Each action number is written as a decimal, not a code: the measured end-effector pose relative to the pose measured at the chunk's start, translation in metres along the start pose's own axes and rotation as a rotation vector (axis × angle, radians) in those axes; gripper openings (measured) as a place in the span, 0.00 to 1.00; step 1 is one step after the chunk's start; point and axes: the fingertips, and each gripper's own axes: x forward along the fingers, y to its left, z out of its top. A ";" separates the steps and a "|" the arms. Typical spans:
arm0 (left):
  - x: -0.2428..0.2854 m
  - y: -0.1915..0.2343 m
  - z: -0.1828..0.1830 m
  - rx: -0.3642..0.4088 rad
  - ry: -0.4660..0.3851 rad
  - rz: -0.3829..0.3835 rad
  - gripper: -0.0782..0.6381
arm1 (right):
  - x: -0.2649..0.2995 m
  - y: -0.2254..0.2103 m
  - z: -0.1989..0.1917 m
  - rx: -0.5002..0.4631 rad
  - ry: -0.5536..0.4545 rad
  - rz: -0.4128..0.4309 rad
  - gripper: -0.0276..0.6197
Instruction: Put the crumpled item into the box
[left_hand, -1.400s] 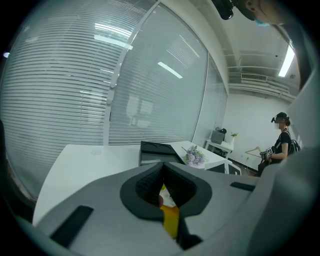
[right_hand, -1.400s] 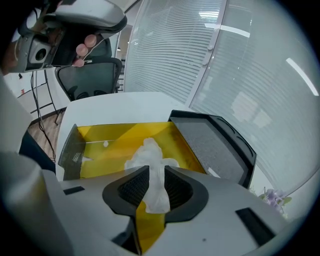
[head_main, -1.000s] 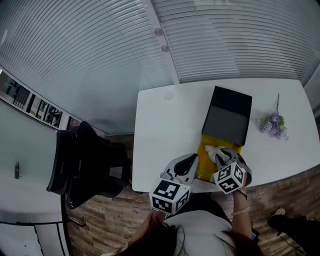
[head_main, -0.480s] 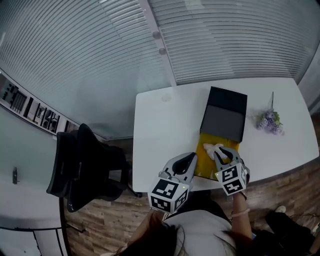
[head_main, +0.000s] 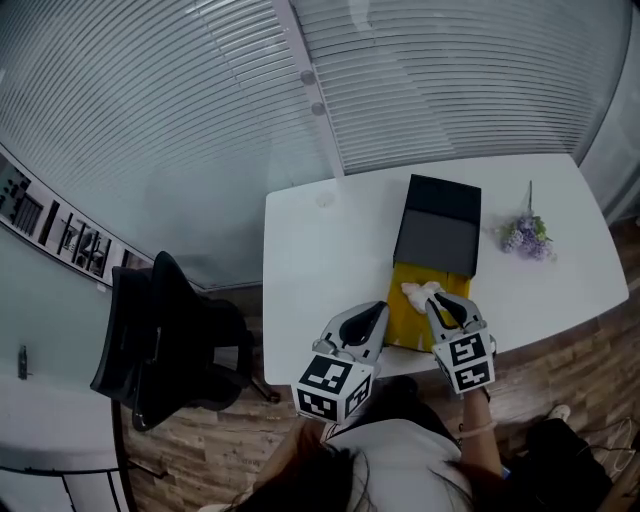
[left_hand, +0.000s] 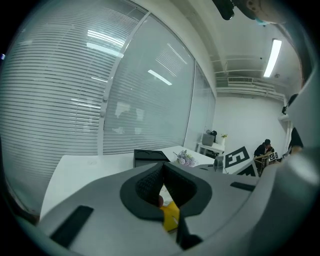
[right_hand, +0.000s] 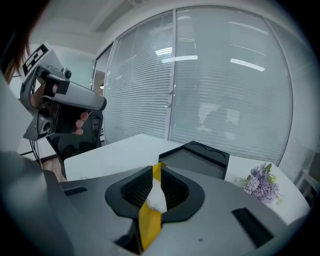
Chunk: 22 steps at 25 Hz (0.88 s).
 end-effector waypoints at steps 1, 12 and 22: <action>-0.001 -0.001 0.001 0.003 -0.003 -0.002 0.13 | -0.004 -0.001 0.002 0.009 -0.013 -0.006 0.16; -0.023 -0.006 0.002 0.016 -0.034 -0.019 0.13 | -0.049 0.004 0.031 0.137 -0.174 -0.040 0.10; -0.046 -0.011 0.001 0.022 -0.057 -0.041 0.13 | -0.094 0.014 0.053 0.213 -0.288 -0.071 0.09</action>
